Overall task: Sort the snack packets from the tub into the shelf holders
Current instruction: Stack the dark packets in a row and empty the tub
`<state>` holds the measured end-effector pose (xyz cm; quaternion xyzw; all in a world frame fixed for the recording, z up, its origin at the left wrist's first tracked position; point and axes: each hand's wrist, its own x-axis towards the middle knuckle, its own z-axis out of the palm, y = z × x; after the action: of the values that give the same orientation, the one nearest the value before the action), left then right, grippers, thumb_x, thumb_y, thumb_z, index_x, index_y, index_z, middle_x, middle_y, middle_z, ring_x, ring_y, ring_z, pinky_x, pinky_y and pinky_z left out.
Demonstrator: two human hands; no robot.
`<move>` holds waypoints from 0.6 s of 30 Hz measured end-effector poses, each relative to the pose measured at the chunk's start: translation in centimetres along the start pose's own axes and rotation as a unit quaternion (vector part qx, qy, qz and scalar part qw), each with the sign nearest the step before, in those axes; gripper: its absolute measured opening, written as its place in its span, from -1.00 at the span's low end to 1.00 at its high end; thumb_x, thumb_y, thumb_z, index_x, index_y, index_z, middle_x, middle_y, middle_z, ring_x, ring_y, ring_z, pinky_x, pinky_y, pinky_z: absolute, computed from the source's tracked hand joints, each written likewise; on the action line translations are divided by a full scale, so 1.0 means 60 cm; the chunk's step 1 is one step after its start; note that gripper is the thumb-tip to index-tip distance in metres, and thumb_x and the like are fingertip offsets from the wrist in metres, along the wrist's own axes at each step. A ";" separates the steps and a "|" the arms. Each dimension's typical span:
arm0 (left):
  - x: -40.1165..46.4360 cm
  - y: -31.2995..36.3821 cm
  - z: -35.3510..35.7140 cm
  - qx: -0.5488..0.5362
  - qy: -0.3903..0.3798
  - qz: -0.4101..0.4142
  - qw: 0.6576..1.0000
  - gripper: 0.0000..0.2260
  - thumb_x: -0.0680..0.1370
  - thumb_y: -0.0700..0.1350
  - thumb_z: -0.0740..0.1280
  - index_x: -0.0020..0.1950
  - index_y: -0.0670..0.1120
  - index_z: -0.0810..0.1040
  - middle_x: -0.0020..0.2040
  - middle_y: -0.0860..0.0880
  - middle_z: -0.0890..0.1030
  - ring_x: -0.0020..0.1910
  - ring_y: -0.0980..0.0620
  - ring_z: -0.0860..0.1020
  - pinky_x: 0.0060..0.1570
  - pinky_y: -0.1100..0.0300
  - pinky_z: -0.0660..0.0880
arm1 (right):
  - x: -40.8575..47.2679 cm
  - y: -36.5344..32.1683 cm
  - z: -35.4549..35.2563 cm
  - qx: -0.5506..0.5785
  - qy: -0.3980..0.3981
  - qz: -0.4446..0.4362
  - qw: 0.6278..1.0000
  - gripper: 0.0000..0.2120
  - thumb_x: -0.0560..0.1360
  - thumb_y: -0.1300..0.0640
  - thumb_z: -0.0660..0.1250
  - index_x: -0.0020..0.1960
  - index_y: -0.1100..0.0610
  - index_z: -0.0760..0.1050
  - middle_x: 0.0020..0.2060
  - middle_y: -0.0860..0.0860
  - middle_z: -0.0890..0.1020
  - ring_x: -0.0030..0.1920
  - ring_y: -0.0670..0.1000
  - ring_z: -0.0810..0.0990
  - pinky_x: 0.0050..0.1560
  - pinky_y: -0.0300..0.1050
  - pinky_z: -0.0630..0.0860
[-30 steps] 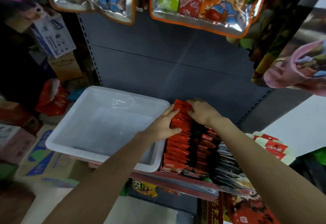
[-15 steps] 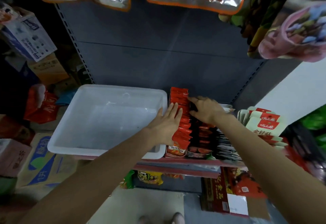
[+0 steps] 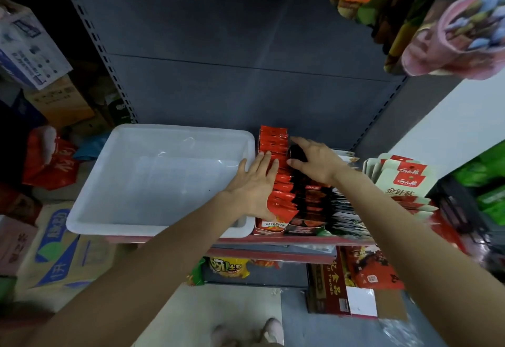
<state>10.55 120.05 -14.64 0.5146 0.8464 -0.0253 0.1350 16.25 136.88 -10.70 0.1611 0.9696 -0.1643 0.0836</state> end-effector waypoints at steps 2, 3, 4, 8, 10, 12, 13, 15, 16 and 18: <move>-0.008 -0.002 -0.006 -0.028 -0.035 0.008 0.999 0.18 0.28 0.41 0.36 0.51 -0.15 -0.31 0.51 -0.17 -0.34 0.48 -0.10 -0.37 0.44 -0.18 -0.25 | -0.020 0.009 0.001 0.045 0.042 0.020 0.998 -0.44 0.58 -0.05 0.19 0.50 0.09 0.14 0.49 0.08 0.21 0.49 0.06 0.16 0.49 0.02 0.05; -0.012 -0.003 -0.009 -0.044 -0.047 0.012 0.998 0.19 0.27 0.43 0.35 0.51 -0.13 -0.32 0.49 -0.15 -0.38 0.46 -0.08 -0.41 0.44 -0.17 -0.28 | -0.033 0.016 0.001 0.075 0.059 0.033 0.995 -0.47 0.59 -0.01 0.18 0.50 0.11 0.16 0.49 0.08 0.20 0.50 0.04 0.13 0.49 -0.03 0.03; -0.016 -0.003 -0.012 -0.063 -0.048 0.015 0.997 0.18 0.27 0.44 0.34 0.51 -0.11 -0.32 0.49 -0.13 -0.40 0.45 -0.06 -0.43 0.44 -0.15 -0.30 | -0.046 0.023 0.002 0.104 0.068 0.043 0.991 -0.51 0.61 0.03 0.16 0.50 0.12 0.18 0.50 0.07 0.20 0.50 0.03 0.12 0.48 -0.08 0.02; -0.011 0.006 -0.027 -0.189 0.044 -0.003 0.981 -0.13 0.48 0.30 0.24 0.55 -0.06 -0.16 0.56 -0.02 -0.20 0.52 0.05 -0.25 0.50 -0.03 -0.17 | -0.088 0.051 0.000 0.133 0.070 0.043 0.988 -0.57 0.63 0.14 0.07 0.49 0.12 0.19 0.50 0.02 0.20 0.50 0.00 0.12 0.44 -0.19 0.02; -0.001 0.016 -0.036 -0.236 0.106 -0.008 0.966 -0.31 0.56 0.14 0.23 0.55 -0.05 -0.04 0.57 0.00 -0.03 0.53 0.06 -0.08 0.50 0.06 -0.05 | -0.094 0.056 -0.005 0.148 0.076 0.032 0.986 -0.58 0.63 0.15 0.11 0.48 0.13 0.23 0.46 0.04 0.29 0.46 0.03 0.23 0.40 -0.19 0.11; 0.011 0.028 -0.046 -0.266 0.139 -0.002 0.954 -0.38 0.58 0.03 0.25 0.55 -0.04 0.03 0.55 0.01 0.08 0.52 0.05 0.05 0.48 0.12 0.06 | -0.091 0.059 -0.012 0.169 0.089 0.028 0.981 -0.61 0.61 0.18 0.16 0.43 0.14 0.32 0.36 0.08 0.42 0.36 0.07 0.37 0.31 -0.20 0.23; 0.018 0.036 -0.051 -0.278 0.141 0.002 0.950 -0.38 0.58 0.02 0.26 0.54 -0.03 0.04 0.55 0.01 0.10 0.51 0.05 0.08 0.48 0.13 0.09 | -0.088 0.061 -0.015 0.174 0.091 0.026 0.980 -0.64 0.60 0.20 0.18 0.38 0.16 0.39 0.30 0.10 0.47 0.31 0.09 0.42 0.28 -0.20 0.27; 0.034 0.051 -0.058 -0.278 0.119 0.006 0.953 -0.38 0.57 0.05 0.26 0.54 -0.01 0.06 0.54 0.01 0.11 0.51 0.04 0.10 0.47 0.09 0.12 | -0.080 0.070 -0.018 0.162 0.076 0.010 0.984 -0.72 0.58 0.24 0.19 0.25 0.17 0.53 0.19 0.12 0.55 0.22 0.10 0.49 0.22 -0.19 0.32; 0.042 0.059 -0.059 -0.261 0.097 0.002 0.960 -0.39 0.56 0.11 0.25 0.54 0.00 0.09 0.54 0.01 0.13 0.50 0.02 0.12 0.46 0.07 0.14 | -0.077 0.076 -0.018 0.147 0.059 -0.003 0.987 -0.73 0.57 0.25 0.19 0.19 0.16 0.57 0.15 0.12 0.58 0.18 0.09 0.52 0.20 -0.19 0.34; 0.051 0.071 -0.058 -0.212 0.042 -0.008 0.976 -0.43 0.56 0.19 0.19 0.51 0.01 0.18 0.50 -0.03 0.22 0.47 -0.01 0.21 0.42 0.05 0.21 | -0.072 0.091 -0.022 0.120 0.018 -0.020 0.992 -0.74 0.56 0.24 0.19 0.13 0.12 0.61 0.10 0.09 0.62 0.14 0.08 0.55 0.17 -0.18 0.37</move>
<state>12.25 125.34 -11.69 0.4680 0.8415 0.1752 0.2052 22.00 140.99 -10.12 0.1533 0.9474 -0.2778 0.0431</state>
